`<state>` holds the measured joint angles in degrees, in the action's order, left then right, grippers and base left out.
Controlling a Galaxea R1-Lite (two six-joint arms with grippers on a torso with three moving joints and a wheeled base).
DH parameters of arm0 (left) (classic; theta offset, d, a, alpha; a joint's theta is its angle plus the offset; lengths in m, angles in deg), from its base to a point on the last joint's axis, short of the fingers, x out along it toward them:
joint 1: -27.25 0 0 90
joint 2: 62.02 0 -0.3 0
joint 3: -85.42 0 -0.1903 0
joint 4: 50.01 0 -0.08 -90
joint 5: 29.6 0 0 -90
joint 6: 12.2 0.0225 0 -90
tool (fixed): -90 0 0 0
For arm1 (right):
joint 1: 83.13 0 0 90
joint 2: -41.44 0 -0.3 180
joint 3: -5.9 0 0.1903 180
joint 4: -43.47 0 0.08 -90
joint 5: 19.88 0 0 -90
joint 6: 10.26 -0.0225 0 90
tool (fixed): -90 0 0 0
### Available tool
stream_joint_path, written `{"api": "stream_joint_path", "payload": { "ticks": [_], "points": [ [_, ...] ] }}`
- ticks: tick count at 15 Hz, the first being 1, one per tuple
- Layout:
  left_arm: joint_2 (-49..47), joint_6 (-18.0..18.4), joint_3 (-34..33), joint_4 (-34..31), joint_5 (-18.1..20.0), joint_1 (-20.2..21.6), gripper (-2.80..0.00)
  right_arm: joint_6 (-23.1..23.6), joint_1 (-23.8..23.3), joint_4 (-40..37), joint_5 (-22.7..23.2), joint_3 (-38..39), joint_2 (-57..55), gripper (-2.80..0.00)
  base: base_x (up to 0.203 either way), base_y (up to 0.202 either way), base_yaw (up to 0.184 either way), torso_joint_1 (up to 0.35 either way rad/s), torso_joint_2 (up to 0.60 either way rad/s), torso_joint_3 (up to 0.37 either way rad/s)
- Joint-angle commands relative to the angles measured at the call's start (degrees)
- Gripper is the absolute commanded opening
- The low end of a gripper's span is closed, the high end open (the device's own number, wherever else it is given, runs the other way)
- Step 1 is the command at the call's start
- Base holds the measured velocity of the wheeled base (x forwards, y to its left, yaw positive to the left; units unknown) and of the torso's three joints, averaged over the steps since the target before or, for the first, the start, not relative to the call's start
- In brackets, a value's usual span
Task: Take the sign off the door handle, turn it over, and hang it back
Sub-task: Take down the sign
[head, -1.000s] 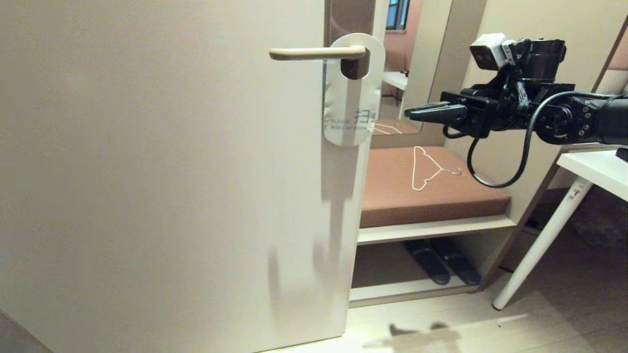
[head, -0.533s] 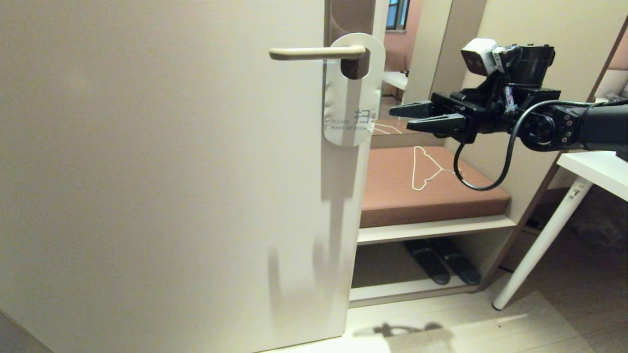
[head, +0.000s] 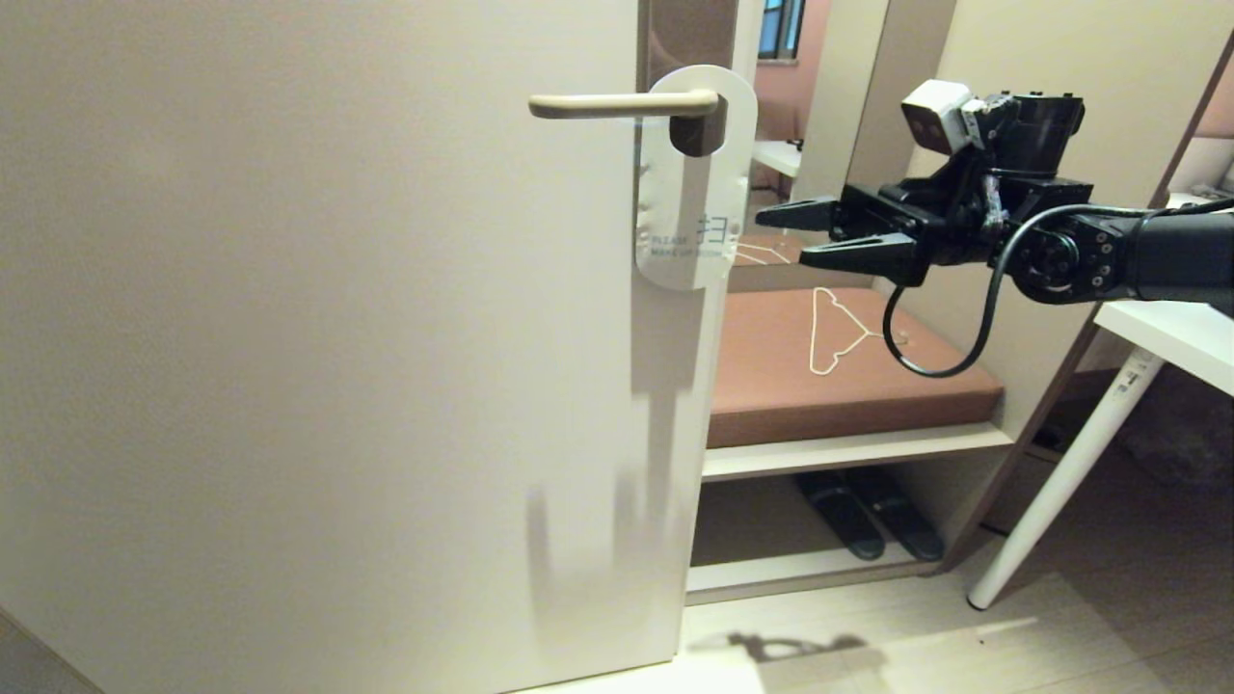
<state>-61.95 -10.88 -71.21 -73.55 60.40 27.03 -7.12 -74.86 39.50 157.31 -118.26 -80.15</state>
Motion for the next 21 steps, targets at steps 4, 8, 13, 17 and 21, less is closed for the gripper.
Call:
{"api": "stream_joint_path", "payload": {
  "ticks": [4,8,13,17,21],
  "points": [
    [-0.07,0.0,0.0,-0.01,0.0,-0.04,-2.8,-0.06,2.77,0.12,2.66,-1.03,-1.08,0.0,0.0,0.0,0.0,0.0,0.0,0.0],
    [-0.07,0.0,0.0,-0.01,0.0,-0.04,-2.8,-0.06,4.71,0.12,2.28,-2.56,-2.18,0.0,0.0,0.0,0.0,0.0,0.0,0.0],
    [-0.07,0.0,0.0,-0.01,0.0,-0.04,-2.8,-0.23,3.59,-0.06,2.28,-2.21,-1.81,0.0,0.0,0.0,0.0,0.0,0.0,0.0],
    [-0.07,0.0,0.0,-0.01,0.0,-0.04,-2.8,-0.6,1.9,-0.15,2.28,-1.3,-0.91,0.0,0.0,0.0,0.0,0.0,0.0,0.0],
    [-0.07,0.0,0.0,-0.01,0.0,-0.04,-2.8,-0.6,0.18,-0.15,2.28,2.24,1.25,0.0,0.0,0.0,0.0,0.0,0.0,0.0]
  ]
}}
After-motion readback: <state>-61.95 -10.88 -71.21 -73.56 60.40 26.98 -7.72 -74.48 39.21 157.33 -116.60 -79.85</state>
